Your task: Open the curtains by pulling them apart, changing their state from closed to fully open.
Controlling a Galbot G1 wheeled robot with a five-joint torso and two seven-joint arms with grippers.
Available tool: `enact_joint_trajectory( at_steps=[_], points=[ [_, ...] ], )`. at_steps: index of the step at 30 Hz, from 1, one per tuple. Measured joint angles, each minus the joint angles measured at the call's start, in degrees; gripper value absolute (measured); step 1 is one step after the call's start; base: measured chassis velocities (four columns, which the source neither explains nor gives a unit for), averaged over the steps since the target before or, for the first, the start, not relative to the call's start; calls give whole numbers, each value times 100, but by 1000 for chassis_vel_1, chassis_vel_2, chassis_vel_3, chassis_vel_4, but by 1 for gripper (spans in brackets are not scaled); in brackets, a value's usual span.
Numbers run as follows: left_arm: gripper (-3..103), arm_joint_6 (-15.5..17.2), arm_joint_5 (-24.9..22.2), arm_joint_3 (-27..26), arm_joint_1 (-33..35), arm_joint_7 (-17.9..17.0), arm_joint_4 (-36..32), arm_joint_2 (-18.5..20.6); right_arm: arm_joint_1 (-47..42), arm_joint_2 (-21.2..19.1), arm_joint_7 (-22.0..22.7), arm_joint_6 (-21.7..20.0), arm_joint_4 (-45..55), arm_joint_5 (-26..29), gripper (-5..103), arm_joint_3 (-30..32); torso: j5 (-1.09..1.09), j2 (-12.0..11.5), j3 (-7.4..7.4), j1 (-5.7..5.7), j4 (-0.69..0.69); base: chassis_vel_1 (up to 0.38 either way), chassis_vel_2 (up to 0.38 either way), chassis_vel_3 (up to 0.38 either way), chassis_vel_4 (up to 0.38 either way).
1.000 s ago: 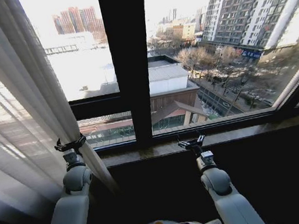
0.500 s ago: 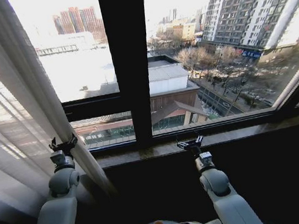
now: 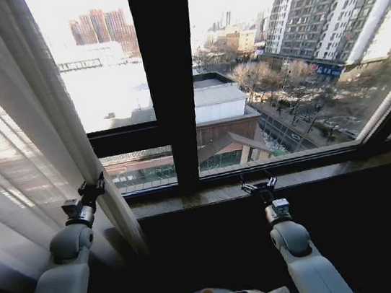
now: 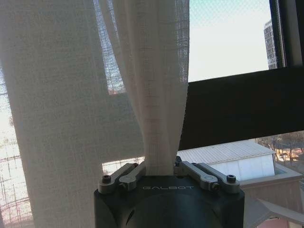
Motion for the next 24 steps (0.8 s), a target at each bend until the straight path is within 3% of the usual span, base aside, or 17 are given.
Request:
enact_joint_trajectory(
  at_steps=[4,24],
  points=[
    [1,73,2,-1,68,-32,-207,-58,35,43,31,-21,2,37,100,-27,0,0,0,0,0,0,0,0,0],
    [0,188,17,-41,460,-206,-602,-266,79,97,23,-237,318,-55,100,-399,0,0,0,0,0,0,0,0,0]
  ],
)
